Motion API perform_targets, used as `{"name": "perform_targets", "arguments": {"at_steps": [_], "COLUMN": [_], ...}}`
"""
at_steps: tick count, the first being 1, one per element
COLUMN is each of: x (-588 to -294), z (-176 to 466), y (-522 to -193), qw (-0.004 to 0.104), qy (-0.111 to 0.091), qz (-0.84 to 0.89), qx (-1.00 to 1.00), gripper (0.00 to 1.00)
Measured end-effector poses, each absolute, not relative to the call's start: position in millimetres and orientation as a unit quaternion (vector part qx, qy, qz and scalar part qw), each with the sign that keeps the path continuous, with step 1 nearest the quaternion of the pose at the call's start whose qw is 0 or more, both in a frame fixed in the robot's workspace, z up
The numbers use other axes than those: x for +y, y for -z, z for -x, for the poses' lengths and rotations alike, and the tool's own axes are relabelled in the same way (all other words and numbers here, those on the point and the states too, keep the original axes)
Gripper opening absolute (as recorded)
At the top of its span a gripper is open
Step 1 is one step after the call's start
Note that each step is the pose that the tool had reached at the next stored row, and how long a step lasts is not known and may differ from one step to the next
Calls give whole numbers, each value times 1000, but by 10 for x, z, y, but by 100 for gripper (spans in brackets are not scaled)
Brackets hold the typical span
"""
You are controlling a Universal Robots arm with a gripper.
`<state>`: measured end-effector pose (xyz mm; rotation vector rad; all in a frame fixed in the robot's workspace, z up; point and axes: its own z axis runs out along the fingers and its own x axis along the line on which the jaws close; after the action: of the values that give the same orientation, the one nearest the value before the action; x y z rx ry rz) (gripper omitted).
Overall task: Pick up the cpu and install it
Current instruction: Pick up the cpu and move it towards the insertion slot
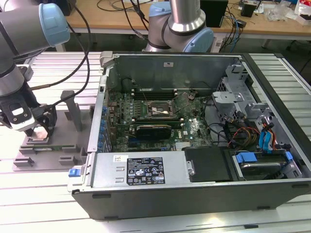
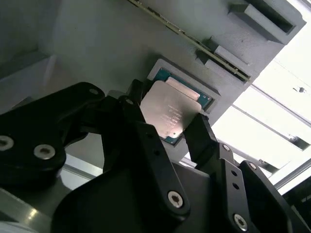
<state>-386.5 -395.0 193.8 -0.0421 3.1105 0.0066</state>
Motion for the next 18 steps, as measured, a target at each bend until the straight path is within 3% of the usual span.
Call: {"name": "perform_targets", "arguments": {"at_steps": [9, 11, 18], "x": [-3950, -3950, -3950], "z": [3883, 3884, 3883], "y": [-1899, -1900, -1899], "qw": [17, 17, 17], "qy": [-3, -3, -4], "qz": [14, 13, 13], "qx": [1000, 1000, 1000], "gripper": [62, 55, 55]}}
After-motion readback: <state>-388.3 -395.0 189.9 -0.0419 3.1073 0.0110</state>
